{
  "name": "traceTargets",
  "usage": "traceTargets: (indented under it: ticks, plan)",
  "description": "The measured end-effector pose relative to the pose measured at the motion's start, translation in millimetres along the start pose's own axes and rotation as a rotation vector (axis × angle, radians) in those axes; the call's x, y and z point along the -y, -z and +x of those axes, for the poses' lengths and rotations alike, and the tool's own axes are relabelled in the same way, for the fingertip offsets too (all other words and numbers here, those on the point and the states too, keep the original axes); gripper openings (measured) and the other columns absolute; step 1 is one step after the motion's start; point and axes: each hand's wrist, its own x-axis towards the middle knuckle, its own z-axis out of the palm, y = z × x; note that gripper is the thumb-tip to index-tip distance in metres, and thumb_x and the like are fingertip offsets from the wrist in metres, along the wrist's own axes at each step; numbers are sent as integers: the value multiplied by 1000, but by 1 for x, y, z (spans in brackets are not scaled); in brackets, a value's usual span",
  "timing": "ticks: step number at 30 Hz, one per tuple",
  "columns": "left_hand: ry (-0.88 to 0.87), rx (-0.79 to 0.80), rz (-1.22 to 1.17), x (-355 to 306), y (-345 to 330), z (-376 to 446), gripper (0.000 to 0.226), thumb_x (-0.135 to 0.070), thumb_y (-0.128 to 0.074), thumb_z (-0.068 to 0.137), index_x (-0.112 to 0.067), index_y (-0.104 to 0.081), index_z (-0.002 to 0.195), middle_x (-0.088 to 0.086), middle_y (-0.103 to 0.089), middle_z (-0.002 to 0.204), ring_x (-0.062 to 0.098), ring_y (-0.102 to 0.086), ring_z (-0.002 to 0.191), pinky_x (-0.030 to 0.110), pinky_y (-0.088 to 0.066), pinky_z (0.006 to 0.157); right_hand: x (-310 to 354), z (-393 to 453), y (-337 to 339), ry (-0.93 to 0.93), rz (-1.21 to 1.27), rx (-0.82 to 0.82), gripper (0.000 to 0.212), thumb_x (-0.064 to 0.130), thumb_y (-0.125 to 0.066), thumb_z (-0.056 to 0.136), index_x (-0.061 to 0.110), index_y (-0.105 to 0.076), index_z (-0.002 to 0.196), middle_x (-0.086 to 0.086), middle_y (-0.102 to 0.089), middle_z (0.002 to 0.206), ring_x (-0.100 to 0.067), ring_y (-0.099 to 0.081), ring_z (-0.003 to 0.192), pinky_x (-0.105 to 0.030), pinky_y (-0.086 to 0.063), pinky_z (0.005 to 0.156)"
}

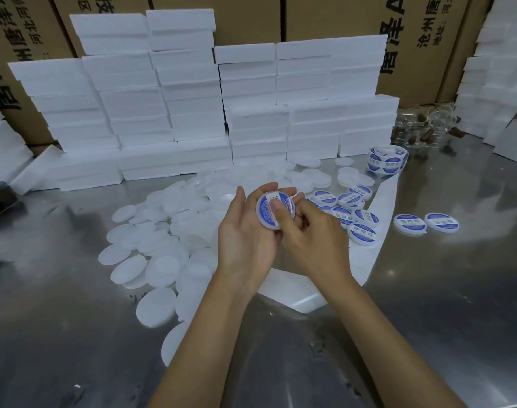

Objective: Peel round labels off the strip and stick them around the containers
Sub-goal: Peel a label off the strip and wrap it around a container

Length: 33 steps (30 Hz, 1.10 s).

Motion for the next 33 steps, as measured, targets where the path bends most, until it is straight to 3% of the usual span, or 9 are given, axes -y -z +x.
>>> traceTargets:
  ticks: [4,8,11,18,20,24,27,31,33]
  plan:
    - [22,74,33,0,1,2,31,-19,-43,99,-7,-56,124,17,-60,139,28,-66,116,35,-53,96,-3,2,1,-5,11,2,50,55,-44,98,23,-32,62,4,-42,51,-10,-45,55,-27,-29,48]
    - [-48,57,398,2,9,3,48,10,-48,94,-13,-57,135,10,-68,130,24,-68,113,29,-56,89,-9,6,4,-63,75,44,44,49,-41,102,17,-43,71,5,-49,58,-12,-48,59,-31,-34,54]
    - [-95,1,544,2,13,2,47,10,-62,90,-16,-64,129,13,-73,116,26,-72,102,29,-59,81,-13,6,8,-53,62,63,38,43,-39,104,20,-45,74,7,-51,62,-9,-51,63,-30,-33,56]
    - [-175,-210,549,-2,13,0,29,-1,-78,81,-6,-71,109,20,-74,101,27,-76,83,28,-60,61,-11,4,9,-9,147,110,35,43,-36,105,27,-43,74,5,-50,65,-12,-49,63,-36,-40,59]
    - [-218,-272,538,-1,12,1,25,-4,-80,80,-5,-71,103,18,-75,97,25,-76,80,28,-59,58,-11,3,10,-9,148,140,40,53,-37,101,24,-42,74,5,-51,64,-13,-49,62,-40,-43,60]
    - [-282,-333,531,-1,13,1,13,-11,-79,83,-6,-71,90,17,-75,97,26,-75,78,29,-58,54,-11,0,8,17,29,226,54,72,-42,87,23,-38,65,14,-49,57,-10,-45,55,-33,-36,54]
    - [-276,-338,535,-1,13,1,14,-16,-79,84,-5,-70,89,12,-77,91,26,-76,76,26,-57,50,-11,0,6,-3,91,220,50,60,-41,96,25,-36,61,13,-47,53,-10,-42,53,-35,-35,55]
    - [-227,-244,556,2,11,1,13,-16,-74,89,-6,-68,92,16,-76,96,30,-76,82,27,-59,57,-14,4,8,-106,191,138,45,47,-35,104,25,-62,76,13,-68,71,-5,-63,70,-36,-48,65]
    - [-197,-170,573,2,11,1,12,-11,-72,91,-9,-70,103,14,-76,99,30,-75,87,28,-60,62,-16,5,8,-130,206,98,43,46,-35,104,32,-57,70,19,-64,65,-1,-59,66,-31,-42,61]
